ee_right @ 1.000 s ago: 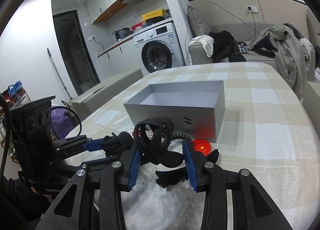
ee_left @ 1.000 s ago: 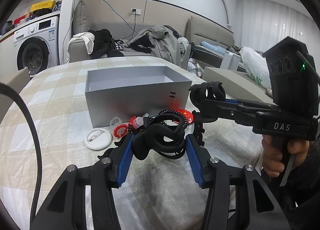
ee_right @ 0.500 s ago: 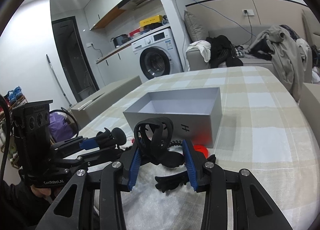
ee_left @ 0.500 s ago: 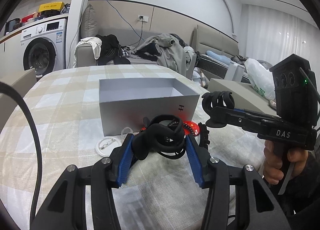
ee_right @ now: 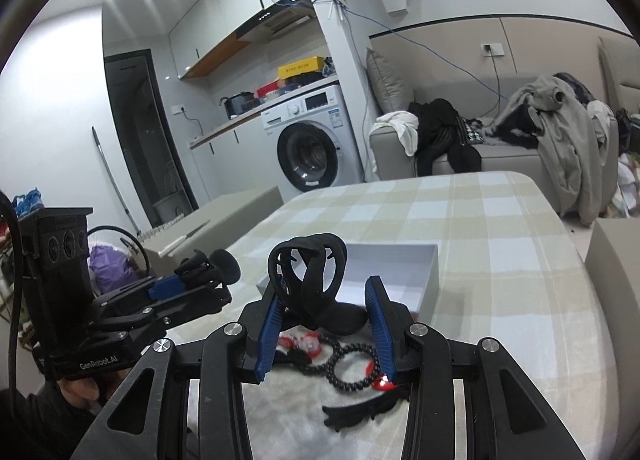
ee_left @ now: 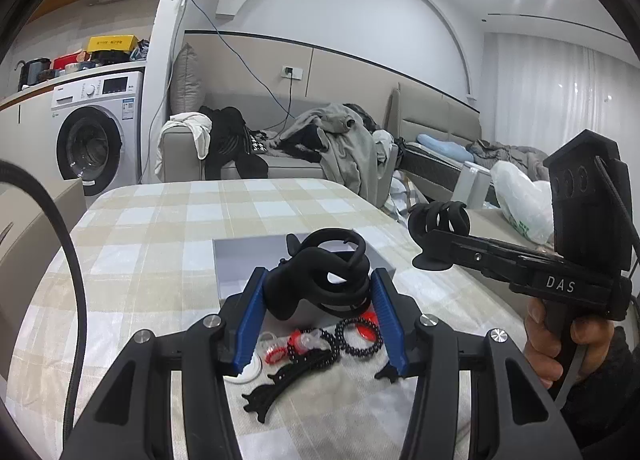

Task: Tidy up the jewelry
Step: 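Carry both held black clips up and over the open gray box, then open both tools to drop the black clips into the gray box, then withdraw both tools from the box back toward the accessory pile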

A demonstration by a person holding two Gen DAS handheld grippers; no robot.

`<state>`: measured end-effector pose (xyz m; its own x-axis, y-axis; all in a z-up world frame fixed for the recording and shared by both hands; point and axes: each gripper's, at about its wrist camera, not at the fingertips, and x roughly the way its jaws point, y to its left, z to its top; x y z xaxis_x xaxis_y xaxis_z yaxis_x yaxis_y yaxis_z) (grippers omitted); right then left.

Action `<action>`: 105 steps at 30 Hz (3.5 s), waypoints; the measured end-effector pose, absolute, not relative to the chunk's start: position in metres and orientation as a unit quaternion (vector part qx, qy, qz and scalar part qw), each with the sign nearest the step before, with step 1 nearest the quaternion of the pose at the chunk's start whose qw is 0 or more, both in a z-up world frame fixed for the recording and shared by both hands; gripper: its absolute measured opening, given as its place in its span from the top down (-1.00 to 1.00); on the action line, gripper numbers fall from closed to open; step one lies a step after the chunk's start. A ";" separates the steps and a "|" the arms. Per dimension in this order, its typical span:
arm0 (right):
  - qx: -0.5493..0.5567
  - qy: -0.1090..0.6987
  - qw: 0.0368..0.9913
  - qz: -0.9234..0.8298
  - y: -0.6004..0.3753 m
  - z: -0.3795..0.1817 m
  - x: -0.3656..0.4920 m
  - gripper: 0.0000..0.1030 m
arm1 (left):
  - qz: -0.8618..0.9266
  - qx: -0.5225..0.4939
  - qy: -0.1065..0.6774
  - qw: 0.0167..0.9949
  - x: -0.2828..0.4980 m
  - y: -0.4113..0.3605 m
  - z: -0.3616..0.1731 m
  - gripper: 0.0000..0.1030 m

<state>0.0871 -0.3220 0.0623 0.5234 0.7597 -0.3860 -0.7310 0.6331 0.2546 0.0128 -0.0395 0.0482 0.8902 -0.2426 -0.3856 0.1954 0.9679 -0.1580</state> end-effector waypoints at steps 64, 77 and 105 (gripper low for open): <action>0.086 0.307 0.865 0.388 -0.302 0.042 0.159 -0.03 | -0.083 -0.083 0.287 0.951 0.069 -0.019 0.033 -0.69; -0.004 0.346 0.864 0.366 -0.312 0.018 0.122 -1.00 | -0.072 -0.098 0.284 0.951 0.033 -0.009 0.019 -0.98; -0.119 0.380 0.856 0.330 -0.298 -0.030 0.086 -0.99 | -0.063 -0.086 0.299 0.948 0.016 -0.010 -0.001 -0.97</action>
